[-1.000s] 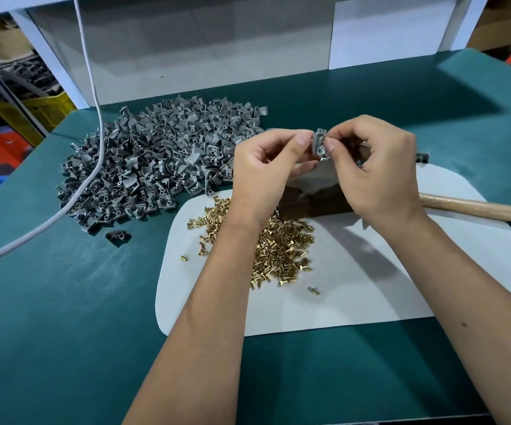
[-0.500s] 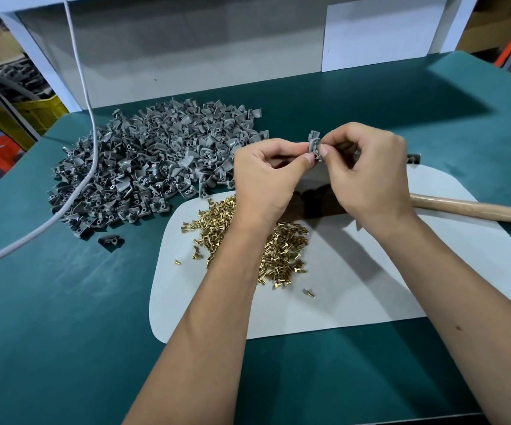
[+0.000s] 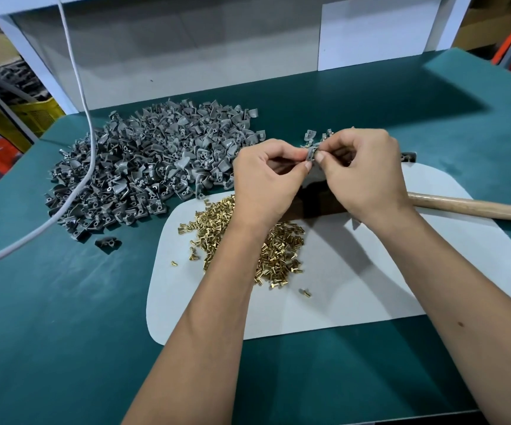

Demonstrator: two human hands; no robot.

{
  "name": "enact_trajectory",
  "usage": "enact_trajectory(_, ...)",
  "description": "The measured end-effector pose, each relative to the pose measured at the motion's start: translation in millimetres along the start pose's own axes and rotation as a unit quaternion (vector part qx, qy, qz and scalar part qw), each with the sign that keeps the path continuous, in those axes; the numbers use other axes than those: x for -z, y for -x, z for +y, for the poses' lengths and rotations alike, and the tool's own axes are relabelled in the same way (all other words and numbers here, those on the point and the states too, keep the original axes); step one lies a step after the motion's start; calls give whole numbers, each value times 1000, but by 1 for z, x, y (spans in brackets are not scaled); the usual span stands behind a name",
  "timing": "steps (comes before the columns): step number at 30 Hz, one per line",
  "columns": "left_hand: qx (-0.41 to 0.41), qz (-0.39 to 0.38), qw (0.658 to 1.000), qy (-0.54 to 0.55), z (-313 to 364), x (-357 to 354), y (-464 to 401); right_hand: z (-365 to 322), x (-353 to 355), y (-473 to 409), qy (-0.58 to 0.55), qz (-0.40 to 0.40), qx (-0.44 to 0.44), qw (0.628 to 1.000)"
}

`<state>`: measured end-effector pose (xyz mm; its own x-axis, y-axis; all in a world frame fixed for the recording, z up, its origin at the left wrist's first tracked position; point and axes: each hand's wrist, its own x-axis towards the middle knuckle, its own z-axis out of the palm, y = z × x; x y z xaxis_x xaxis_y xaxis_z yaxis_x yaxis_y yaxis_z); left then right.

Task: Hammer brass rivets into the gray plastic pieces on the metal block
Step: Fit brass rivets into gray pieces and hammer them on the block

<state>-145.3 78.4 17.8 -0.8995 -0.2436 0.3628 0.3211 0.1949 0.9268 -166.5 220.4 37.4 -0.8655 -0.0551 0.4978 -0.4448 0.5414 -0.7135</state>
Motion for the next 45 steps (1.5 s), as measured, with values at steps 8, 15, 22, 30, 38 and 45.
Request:
enact_trajectory(8,6,24,999,-25,5,-2,4,1,6,-4,-24,-44,19,999)
enact_trajectory(15,-9,27,998,-48,5,3,2,10,14,-8,-36,-60,6,998)
enact_trajectory(22,-10,-29,982,-187,-2,18,-6,44,67,-23,271,-218,-85,934)
enact_trajectory(30,3,-78,973,-216,-4,25,-6,49,77,-18,306,-338,-81,886)
enact_trajectory(38,29,-78,981,-174,-4,23,-4,28,86,-31,178,-201,-73,961)
enact_trajectory(45,70,-79,985,-138,1,18,-3,-13,54,-21,124,-203,1,971)
